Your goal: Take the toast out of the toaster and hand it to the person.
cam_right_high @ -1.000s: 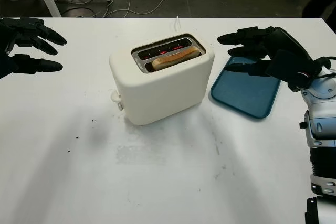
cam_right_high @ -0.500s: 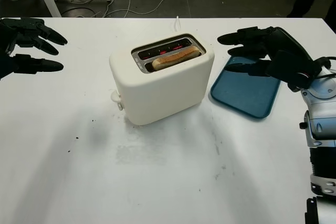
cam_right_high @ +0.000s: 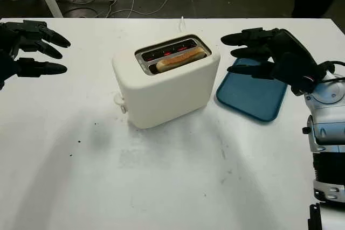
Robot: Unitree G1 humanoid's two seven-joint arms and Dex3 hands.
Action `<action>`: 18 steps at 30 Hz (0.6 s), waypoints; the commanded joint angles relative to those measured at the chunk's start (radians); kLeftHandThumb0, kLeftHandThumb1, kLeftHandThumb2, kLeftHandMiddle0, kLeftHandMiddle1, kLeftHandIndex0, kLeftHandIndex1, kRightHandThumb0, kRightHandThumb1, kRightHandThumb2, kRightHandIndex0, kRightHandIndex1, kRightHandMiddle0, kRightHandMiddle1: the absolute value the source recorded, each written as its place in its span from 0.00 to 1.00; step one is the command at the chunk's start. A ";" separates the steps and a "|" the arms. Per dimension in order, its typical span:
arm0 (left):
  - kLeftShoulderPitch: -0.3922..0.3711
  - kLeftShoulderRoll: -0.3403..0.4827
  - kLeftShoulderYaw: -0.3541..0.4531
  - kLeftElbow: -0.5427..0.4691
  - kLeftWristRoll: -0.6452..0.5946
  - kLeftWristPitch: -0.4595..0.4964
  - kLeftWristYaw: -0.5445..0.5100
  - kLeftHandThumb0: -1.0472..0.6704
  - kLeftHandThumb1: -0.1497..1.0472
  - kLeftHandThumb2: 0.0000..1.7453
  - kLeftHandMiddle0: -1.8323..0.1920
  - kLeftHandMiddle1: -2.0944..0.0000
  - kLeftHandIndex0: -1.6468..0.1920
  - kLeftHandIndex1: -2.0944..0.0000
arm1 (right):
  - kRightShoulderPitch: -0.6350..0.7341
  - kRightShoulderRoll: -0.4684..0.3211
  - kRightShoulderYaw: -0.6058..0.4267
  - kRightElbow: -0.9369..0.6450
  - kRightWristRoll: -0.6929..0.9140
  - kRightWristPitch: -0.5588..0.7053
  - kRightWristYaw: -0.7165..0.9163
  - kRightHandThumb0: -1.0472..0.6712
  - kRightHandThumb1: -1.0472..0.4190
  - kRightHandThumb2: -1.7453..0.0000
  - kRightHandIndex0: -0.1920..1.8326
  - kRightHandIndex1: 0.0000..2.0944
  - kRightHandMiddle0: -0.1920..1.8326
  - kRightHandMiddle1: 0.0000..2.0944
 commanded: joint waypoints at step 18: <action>0.009 -0.023 -0.003 -0.010 -0.003 0.006 0.010 0.00 0.64 0.00 0.53 0.58 0.47 0.65 | -0.010 0.013 0.001 -0.030 0.032 0.059 0.008 0.29 0.15 1.00 0.42 0.03 0.42 0.00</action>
